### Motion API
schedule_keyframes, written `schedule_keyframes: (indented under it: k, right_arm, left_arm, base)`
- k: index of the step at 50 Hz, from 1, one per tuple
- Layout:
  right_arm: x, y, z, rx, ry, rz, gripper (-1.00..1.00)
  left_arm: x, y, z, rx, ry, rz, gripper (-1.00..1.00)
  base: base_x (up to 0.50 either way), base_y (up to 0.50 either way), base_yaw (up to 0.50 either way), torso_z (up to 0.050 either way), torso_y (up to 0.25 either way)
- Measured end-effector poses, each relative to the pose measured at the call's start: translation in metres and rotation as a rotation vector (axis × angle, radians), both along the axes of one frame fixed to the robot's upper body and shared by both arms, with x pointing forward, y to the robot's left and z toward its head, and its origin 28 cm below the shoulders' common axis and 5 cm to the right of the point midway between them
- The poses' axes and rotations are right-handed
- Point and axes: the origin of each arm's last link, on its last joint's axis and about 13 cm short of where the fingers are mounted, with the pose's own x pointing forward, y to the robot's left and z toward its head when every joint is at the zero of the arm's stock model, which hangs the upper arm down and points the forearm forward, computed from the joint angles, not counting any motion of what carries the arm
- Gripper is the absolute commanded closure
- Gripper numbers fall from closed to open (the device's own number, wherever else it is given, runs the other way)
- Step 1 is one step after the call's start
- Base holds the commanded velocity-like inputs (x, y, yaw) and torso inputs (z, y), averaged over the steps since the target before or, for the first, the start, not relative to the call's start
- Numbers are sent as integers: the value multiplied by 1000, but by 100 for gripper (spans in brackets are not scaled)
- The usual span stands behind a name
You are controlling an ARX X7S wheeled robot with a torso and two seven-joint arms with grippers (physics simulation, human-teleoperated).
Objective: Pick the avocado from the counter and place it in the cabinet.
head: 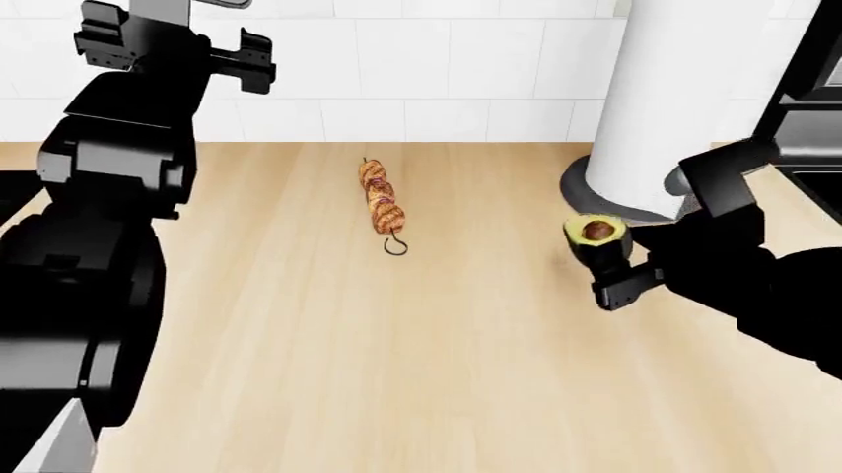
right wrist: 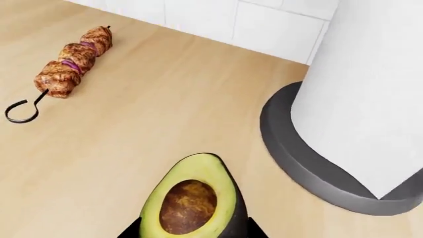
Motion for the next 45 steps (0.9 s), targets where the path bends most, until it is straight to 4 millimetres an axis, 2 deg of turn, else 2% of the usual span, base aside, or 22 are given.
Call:
schedule_keyframes:
  k: [9,20,39,45]
  right_arm:
    - [-12,3,40,27,-119,26,100]
    - [-44,22,90,72,-258,149,100]
    - [-99,59,120,86,-361,434,100]
    - [-111,66,138,73,-430,490,100]
  left_arm:
    - [0,-2,5,-2,-10,-3,-100]
    - [0,-5,10,-14,-10,-6,-100]
    - [0,-9,12,-23,-7,-9,-100]
    - [0,-9,12,-26,-7,-11,-100]
  base:
    - [0,0,0,0,0]
    - [0,0,0,0,0]
    - [0,0,0,0,0]
    - [0,0,0,0,0]
